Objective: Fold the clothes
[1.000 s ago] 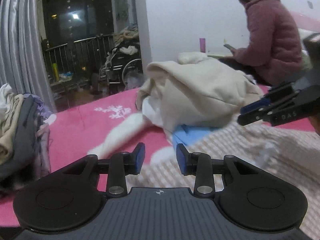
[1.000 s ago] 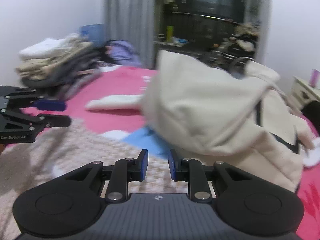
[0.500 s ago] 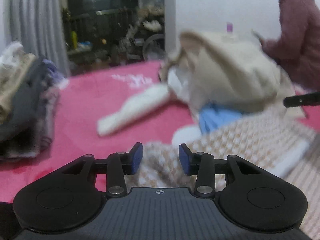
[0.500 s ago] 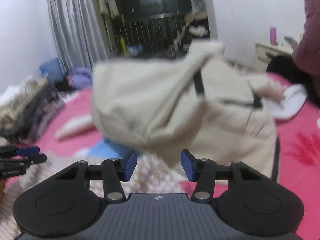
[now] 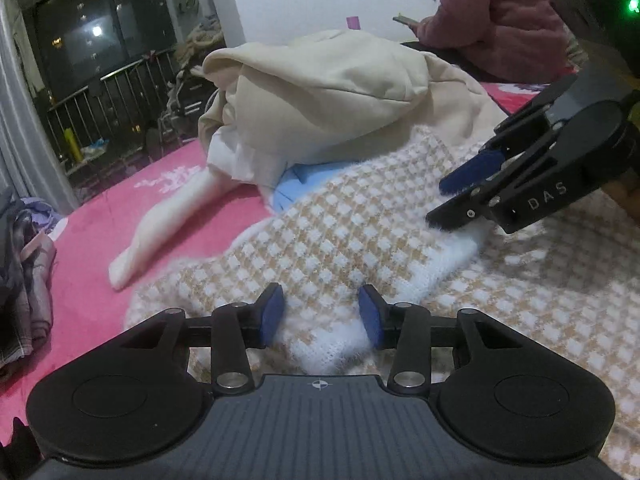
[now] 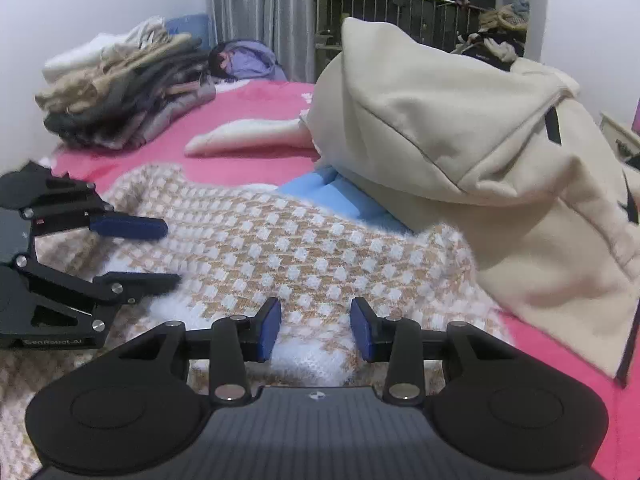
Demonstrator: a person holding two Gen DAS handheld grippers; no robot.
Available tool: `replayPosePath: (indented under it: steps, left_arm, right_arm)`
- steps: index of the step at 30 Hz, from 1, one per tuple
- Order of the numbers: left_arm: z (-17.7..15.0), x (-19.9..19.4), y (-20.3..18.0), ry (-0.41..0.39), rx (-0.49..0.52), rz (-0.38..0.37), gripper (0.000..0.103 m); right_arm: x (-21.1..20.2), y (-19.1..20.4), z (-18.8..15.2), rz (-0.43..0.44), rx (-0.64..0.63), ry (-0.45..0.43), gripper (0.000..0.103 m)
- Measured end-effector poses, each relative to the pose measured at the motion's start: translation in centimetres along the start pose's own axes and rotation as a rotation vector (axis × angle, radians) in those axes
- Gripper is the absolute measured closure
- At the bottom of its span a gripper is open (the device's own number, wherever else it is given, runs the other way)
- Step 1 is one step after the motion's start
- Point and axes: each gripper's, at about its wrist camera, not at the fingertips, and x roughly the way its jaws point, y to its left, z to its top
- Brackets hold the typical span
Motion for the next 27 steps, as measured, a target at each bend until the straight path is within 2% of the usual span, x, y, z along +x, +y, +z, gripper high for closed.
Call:
replayPosePath:
  steps: [8, 10, 13, 18, 23, 26, 27]
  left_arm:
    - [-0.1, -1.0, -2.5, -0.005, 0.144, 0.127, 0.054]
    - [0.2, -1.1, -2.5, 0.003, 0.133, 0.141, 0.053]
    - [1.2, -1.9, -2.0, 0.022, 0.083, 0.145, 0.053]
    - [2.7, -5.6, -0.8, -0.046, 0.009, 0.168, 0.049]
    - [2.5, -10.8, 1.9, -0.028, -0.185, 0.15, 0.049]
    - [1.0, -14.9, 3.4, 0.008, -0.284, 0.131, 0.046]
    - [0.3, -16.2, 3.9, 0.023, -0.306, 0.132, 0.045]
  right_arm:
    - [-0.8, 1.9, 1.0, -0.098, -0.054, 0.051, 0.061]
    - [-3.5, 1.8, 1.5, -0.099, -0.012, 0.022, 0.061]
    - [-9.4, 0.8, 0.9, -0.092, 0.114, -0.024, 0.061]
    - [-18.8, -0.4, -2.3, -0.082, 0.288, -0.065, 0.059]
    - [-27.2, 0.3, -6.2, -0.069, 0.435, -0.15, 0.059]
    - [-31.6, 1.1, -8.1, -0.048, 0.513, -0.216, 0.059]
    - [-33.1, 1.3, -8.8, -0.04, 0.54, -0.238, 0.056]
